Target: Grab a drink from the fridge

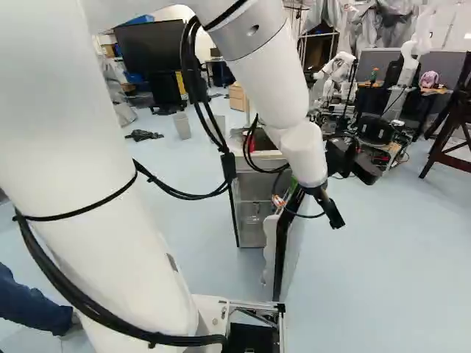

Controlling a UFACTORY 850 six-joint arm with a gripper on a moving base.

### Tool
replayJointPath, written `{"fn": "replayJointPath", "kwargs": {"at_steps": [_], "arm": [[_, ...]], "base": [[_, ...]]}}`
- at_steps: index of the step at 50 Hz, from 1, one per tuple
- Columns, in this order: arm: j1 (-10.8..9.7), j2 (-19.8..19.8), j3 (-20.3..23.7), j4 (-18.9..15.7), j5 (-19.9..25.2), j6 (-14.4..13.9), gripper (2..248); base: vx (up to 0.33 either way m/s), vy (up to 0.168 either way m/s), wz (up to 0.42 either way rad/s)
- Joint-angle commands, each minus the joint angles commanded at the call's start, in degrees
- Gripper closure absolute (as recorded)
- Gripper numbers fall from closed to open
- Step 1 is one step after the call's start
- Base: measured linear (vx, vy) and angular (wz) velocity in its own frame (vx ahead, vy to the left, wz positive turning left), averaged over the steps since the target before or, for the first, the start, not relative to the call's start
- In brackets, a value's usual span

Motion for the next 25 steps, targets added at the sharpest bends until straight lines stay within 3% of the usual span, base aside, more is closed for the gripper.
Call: {"fn": "replayJointPath", "kwargs": {"at_steps": [25], "arm": [[2.2,2.9,3.1,0.0,0.9,0.0,3]], "base": [[0.0,0.0,0.0]]}}
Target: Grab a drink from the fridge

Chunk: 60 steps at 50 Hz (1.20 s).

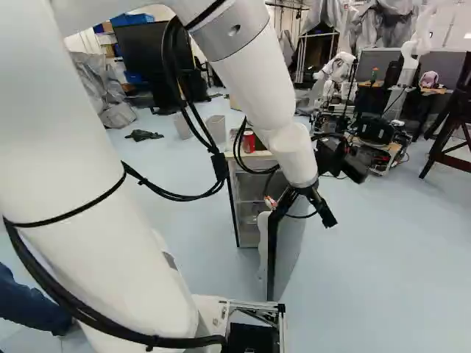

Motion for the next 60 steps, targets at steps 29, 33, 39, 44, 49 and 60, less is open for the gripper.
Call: {"fn": "replayJointPath", "kwargs": {"at_steps": [29,33,39,44,49,60], "arm": [[3.5,2.8,2.9,0.0,1.0,0.0,3],[4.1,3.1,3.1,0.0,1.2,0.0,3],[5.0,3.5,3.5,0.0,1.4,0.0,3],[5.7,3.8,3.8,0.0,1.6,0.0,3],[6.4,4.0,4.1,0.0,1.7,0.0,3],[8.2,4.5,4.6,0.0,2.1,0.0,3]], "base": [[0.0,0.0,0.0],[0.0,0.0,0.0],[0.0,0.0,0.0],[0.0,0.0,0.0],[0.0,0.0,0.0],[0.0,0.0,0.0]]}}
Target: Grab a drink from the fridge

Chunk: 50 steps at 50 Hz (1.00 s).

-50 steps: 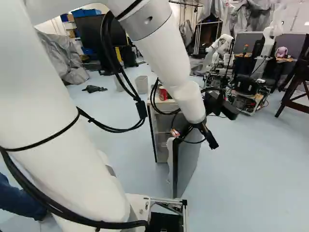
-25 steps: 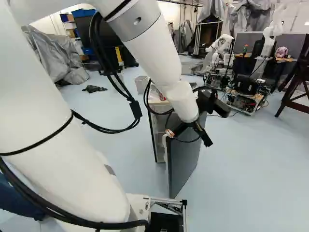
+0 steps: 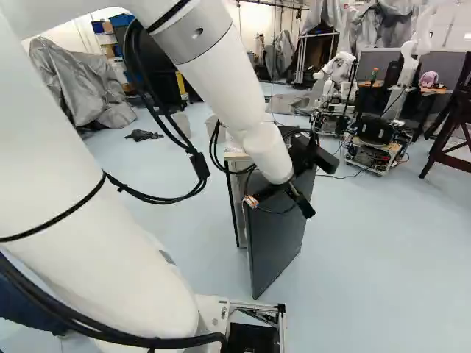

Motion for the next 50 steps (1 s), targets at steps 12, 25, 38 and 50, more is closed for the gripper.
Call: {"fn": "replayJointPath", "kwargs": {"at_steps": [12,25,38,50], "arm": [[1.9,0.3,0.3,0.0,0.4,0.0,3],[2.4,0.4,0.4,0.0,0.9,0.0,3],[2.4,0.4,0.4,0.0,1.6,0.0,3],[1.7,0.9,0.9,0.0,3.1,0.0,3]], "base": [[0.0,0.0,0.0],[0.0,0.0,0.0],[0.0,0.0,0.0],[0.0,0.0,0.0]]}}
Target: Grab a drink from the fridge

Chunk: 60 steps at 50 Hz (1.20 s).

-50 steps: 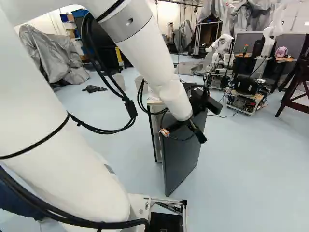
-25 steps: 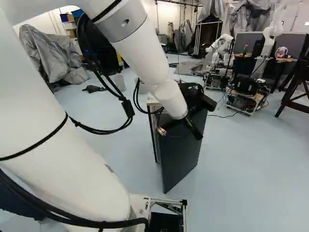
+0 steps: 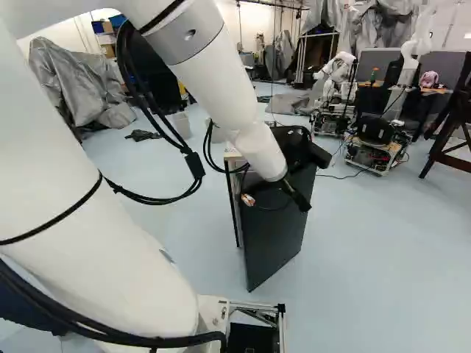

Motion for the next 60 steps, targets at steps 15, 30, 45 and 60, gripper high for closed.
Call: {"fn": "replayJointPath", "kwargs": {"at_steps": [15,30,45,60], "arm": [[-2.0,2.3,2.2,-1.0,1.6,0.0,3],[-2.3,4.3,4.0,-4.9,1.7,0.0,3],[-2.3,3.9,4.0,-9.6,1.7,0.0,3],[-2.3,0.6,3.1,-13.5,1.7,0.0,3]], "base": [[0.0,0.0,0.0],[0.0,0.0,0.0],[0.0,0.0,0.0],[0.0,0.0,0.0]]}}
